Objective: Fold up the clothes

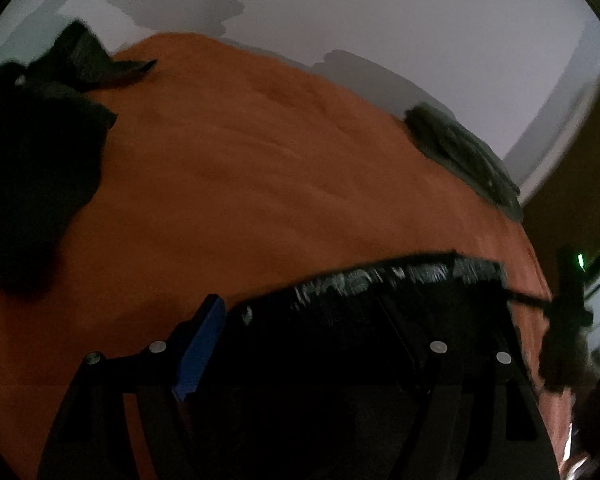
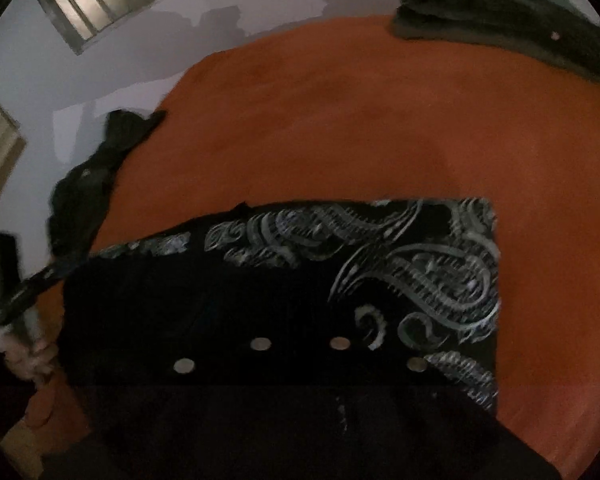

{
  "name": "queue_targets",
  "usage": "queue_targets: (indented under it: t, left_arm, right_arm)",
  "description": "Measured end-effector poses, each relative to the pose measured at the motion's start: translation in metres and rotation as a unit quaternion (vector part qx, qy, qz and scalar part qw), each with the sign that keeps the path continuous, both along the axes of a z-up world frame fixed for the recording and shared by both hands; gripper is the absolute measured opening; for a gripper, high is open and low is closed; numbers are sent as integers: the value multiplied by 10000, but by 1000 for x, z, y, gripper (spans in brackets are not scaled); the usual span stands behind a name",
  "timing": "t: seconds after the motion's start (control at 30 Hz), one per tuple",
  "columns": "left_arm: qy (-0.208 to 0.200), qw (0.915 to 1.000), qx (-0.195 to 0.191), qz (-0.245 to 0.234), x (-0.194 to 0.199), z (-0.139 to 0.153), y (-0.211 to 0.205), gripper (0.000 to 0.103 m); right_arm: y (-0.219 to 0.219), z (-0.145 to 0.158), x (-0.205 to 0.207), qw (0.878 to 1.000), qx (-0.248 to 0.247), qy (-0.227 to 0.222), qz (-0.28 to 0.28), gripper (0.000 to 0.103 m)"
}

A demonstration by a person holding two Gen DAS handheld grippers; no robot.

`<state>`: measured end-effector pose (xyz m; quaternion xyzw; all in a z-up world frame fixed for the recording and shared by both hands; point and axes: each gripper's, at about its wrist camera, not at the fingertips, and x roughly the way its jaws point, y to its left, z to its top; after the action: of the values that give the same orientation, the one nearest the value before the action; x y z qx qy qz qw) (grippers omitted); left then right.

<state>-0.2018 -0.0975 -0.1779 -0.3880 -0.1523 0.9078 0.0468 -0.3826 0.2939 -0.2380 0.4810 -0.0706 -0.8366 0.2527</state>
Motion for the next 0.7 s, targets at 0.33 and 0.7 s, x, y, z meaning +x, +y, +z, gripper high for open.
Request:
queue_targets:
  t: [0.33, 0.7]
  left_arm:
    - [-453, 9949, -817, -373, 73, -13, 15, 77]
    - [-792, 9951, -538, -247, 92, -16, -6, 77]
  right_arm:
    - [11, 25, -8, 9970, 303, 502, -511, 1]
    - [-10, 8, -19, 9939, 962, 67, -535, 24]
